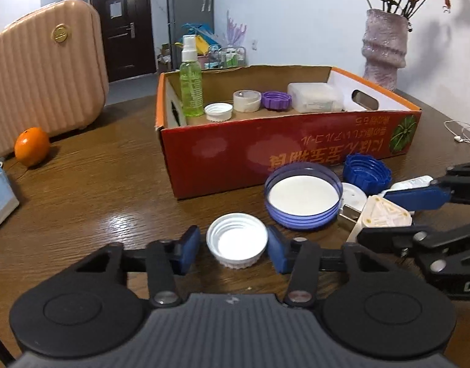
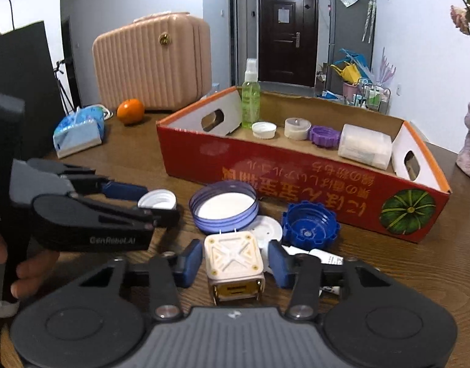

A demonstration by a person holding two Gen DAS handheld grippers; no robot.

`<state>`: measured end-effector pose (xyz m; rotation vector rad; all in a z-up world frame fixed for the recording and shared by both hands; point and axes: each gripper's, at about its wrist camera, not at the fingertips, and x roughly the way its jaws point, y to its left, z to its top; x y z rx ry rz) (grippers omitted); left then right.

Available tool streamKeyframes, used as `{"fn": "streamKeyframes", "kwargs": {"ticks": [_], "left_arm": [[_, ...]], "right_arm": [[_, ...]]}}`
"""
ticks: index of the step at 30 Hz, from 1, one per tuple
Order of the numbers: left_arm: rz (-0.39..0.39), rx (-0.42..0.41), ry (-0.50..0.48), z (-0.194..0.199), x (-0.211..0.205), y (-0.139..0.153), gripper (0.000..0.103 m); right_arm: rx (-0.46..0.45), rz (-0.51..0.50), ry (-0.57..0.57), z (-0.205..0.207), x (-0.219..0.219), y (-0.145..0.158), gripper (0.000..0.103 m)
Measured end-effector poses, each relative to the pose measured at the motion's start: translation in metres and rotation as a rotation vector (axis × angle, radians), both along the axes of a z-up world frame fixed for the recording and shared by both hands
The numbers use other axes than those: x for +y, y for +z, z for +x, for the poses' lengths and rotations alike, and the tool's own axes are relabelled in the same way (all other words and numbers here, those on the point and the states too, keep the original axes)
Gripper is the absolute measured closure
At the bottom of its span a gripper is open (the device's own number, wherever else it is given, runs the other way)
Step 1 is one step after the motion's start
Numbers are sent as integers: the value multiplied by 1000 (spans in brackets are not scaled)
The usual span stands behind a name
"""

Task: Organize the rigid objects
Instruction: 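Grasp another white cap with the left tool while the right tool grasps the white plug adapter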

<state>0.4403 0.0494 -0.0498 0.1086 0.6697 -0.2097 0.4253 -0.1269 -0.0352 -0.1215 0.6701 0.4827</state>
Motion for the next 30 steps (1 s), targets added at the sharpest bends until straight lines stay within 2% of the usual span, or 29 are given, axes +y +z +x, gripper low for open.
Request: {"fn": "streamKeyframes", "kwargs": {"ticks": [1, 3, 5, 8, 11, 16, 18, 22, 30], "left_arm": [[3, -4, -5, -1, 0, 0, 62], [20, -12, -5, -5, -4, 2, 62], [24, -23, 13, -16, -4, 7, 62], [39, -51, 105, -42, -4, 17, 62], [-13, -59, 156, -84, -7, 23, 62], [-110, -75, 171, -156, -18, 29, 62], [-94, -91, 173, -178, -25, 30, 62], [-15, -138, 151, -210, -44, 34, 62], [-12, -158, 138, -232, -59, 41, 62]], "right_arm": [[1, -1, 2, 1, 1, -2, 58], [16, 1, -1, 2, 1, -6, 65], [19, 4, -8, -2, -1, -7, 65], [17, 0, -2, -18, -6, -6, 65], [19, -1, -3, -44, -17, -6, 65], [-6, -15, -46, -106, -37, -7, 65], [-6, -14, -58, -132, -45, -8, 65], [-25, -26, -68, -175, -57, -8, 65], [-56, -4, -104, -207, -76, -1, 65]]}}
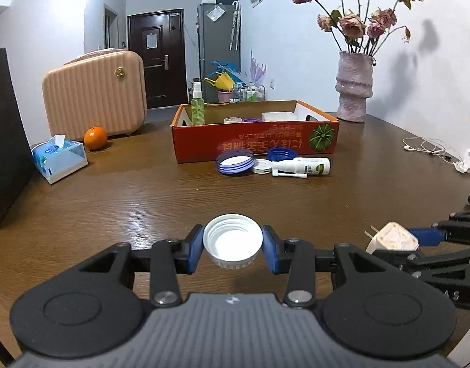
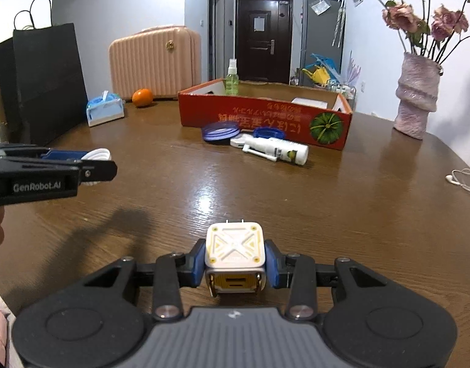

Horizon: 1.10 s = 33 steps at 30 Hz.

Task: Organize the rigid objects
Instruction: 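Grasp another white cap with the left tool while the right tool grasps the white plug adapter, then drop the white cap and plug adapter into the box, opening both tools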

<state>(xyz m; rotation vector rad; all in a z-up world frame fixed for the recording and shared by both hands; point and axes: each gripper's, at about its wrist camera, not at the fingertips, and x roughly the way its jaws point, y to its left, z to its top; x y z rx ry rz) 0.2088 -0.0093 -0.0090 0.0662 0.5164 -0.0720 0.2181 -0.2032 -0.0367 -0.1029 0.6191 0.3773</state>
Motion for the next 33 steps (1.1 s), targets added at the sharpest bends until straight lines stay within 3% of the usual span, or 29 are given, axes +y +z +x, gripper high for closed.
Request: {"fn": "streamKeyframes", "kwargs": {"ticks": [6, 10, 15, 17, 19, 23, 27, 33], "left_arm": [[27, -23, 26, 11, -5, 2, 62], [11, -62, 18, 48, 2, 22, 62], [-1, -78, -18, 143, 20, 57, 62], [11, -35, 30, 194, 26, 64, 62], [-14, 10, 17, 243, 33, 67, 62], [13, 90, 44, 321, 36, 58, 62], [56, 154, 36, 373, 30, 39, 62], [109, 210, 47, 408, 26, 13, 62]], "right_arm": [[-24, 20, -7, 4, -7, 5, 65], [-69, 29, -23, 29, -15, 21, 65], [-142, 55, -59, 103, -30, 58, 65], [-149, 84, -75, 144, -36, 73, 65], [-137, 114, -86, 185, -41, 82, 65], [-47, 135, -104, 274, -46, 87, 65], [14, 13, -115, 340, -29, 73, 65], [51, -172, -127, 381, -6, 36, 65]]}}
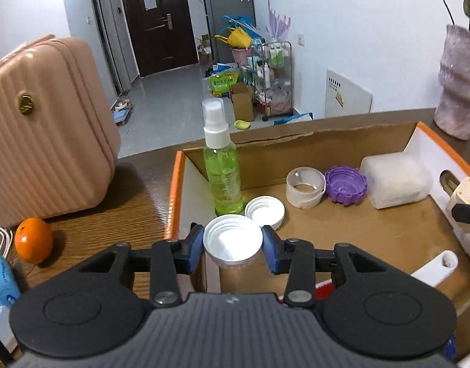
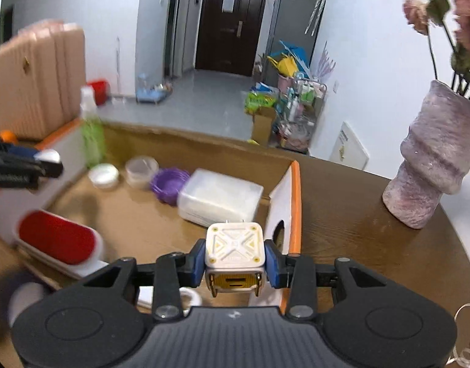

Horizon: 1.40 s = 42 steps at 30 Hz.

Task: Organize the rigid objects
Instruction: 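Drop the white cap and plug adapter into the box, opening both tools, then move both tools back toward the blue-rimmed lid and blue cap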

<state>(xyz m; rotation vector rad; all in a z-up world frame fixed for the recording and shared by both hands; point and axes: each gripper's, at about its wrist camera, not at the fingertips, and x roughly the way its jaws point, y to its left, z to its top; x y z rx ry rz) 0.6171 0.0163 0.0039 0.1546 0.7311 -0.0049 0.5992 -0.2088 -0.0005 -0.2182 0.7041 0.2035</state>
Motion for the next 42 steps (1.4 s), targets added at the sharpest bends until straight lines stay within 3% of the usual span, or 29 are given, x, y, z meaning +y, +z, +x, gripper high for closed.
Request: {"fn": "streamKeyframes", "kwargs": {"ticks": [4, 9, 18, 20, 23, 28, 35, 38, 42], "left_arm": [[-3, 25, -11, 6, -1, -7, 61], [-21, 38, 8, 4, 3, -10, 58], [-38, -50, 13, -53, 16, 42, 53], [-47, -89, 15, -81, 19, 57, 51], [-112, -157, 19, -138, 25, 72, 41], [-161, -212, -17, -246, 19, 64, 35], [-150, -228, -36, -361, 3, 45, 27], [-134, -242, -48, -406, -8, 33, 24], [-114, -193, -80, -449, -22, 13, 24]], "right_arm": [[30, -25, 0, 10, 1, -13, 65], [-15, -53, 15, 9, 3, -10, 64], [-109, 58, -7, -35, -22, 49, 64], [-133, 78, -7, -54, -28, 62, 62], [-178, 113, -5, -97, -39, 79, 52], [-234, 179, 41, -186, -47, 84, 45], [-262, 251, 79, -303, -38, 54, 40], [-268, 249, 78, -342, -31, 36, 40], [-303, 205, 53, -398, -18, 3, 40]]}}
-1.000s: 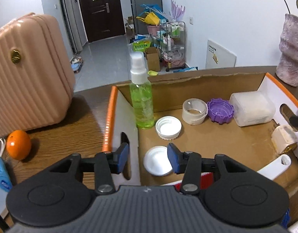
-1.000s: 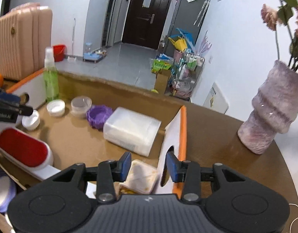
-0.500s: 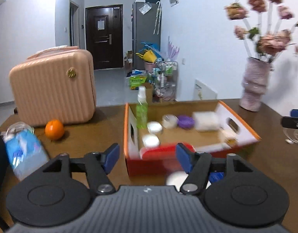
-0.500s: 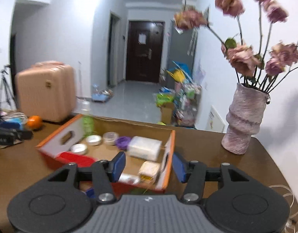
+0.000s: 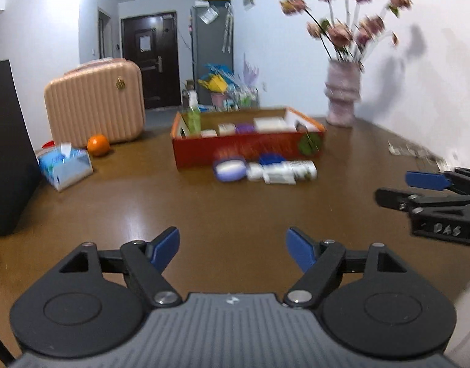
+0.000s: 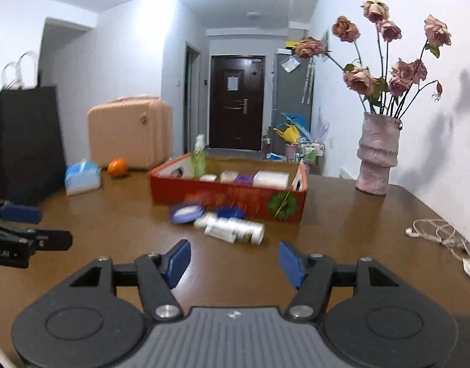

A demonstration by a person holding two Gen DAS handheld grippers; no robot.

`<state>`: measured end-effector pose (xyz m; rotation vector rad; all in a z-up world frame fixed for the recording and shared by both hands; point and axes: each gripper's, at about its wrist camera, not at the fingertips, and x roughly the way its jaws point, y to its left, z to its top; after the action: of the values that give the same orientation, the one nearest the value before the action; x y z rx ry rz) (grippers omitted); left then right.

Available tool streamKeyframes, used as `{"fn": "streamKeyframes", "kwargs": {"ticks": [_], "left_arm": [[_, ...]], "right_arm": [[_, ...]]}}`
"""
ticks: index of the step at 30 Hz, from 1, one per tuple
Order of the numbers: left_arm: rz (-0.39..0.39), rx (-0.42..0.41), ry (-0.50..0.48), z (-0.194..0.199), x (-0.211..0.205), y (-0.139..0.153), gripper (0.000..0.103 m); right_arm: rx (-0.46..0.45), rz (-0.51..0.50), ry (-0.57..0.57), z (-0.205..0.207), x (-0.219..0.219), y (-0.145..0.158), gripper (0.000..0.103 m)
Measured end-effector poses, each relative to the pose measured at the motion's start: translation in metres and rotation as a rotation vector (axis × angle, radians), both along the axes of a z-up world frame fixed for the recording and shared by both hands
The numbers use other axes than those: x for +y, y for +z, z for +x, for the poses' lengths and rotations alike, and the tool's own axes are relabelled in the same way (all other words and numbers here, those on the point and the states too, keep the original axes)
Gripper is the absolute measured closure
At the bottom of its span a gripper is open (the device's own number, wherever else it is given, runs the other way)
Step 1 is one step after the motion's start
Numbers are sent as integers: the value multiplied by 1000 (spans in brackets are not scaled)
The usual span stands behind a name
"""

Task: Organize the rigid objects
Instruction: 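Move both tools back toward the blue-rimmed lid and blue cap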

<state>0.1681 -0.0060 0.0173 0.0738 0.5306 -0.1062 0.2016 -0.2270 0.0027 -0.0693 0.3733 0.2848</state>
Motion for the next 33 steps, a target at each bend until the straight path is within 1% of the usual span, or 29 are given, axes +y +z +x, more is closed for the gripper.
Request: {"fn": "streamKeyframes", "kwargs": {"ticks": [2, 4, 7, 9, 15, 18, 22, 26, 29, 31, 33], "left_arm": [[5, 21, -11, -9, -5, -5, 24], [11, 23, -3, -14, -9, -7, 24], [3, 33, -4, -19, -15, -10, 24], [15, 32, -19, -22, -21, -13, 24], [34, 37, -29, -19, -34, -14, 24], [25, 41, -22, -9, -33, -14, 24], [26, 46, -20, 13, -35, -15, 24], [-11, 69, 0, 48, -31, -15, 24], [-29, 90, 8, 89, -28, -14, 24], [-39, 93, 14, 121, -27, -13, 24], [-64, 94, 8, 157, -24, -11, 24]], "right_arm": [[28, -19, 17, -15, 3, -12, 40], [48, -29, 29, -23, 2, -21, 40], [69, -13, 31, -33, -2, -28, 40], [73, -1, 36, -40, -6, -31, 40], [84, 31, 17, -38, -18, -34, 40], [90, 47, 11, -32, -23, -35, 40], [127, 65, 7, -16, -29, -38, 40], [158, 98, 26, 6, -30, -35, 40], [153, 86, 34, 27, -26, -28, 40], [145, 79, 46, 47, -23, -21, 40], [144, 85, 39, 72, -19, -12, 40]]}}
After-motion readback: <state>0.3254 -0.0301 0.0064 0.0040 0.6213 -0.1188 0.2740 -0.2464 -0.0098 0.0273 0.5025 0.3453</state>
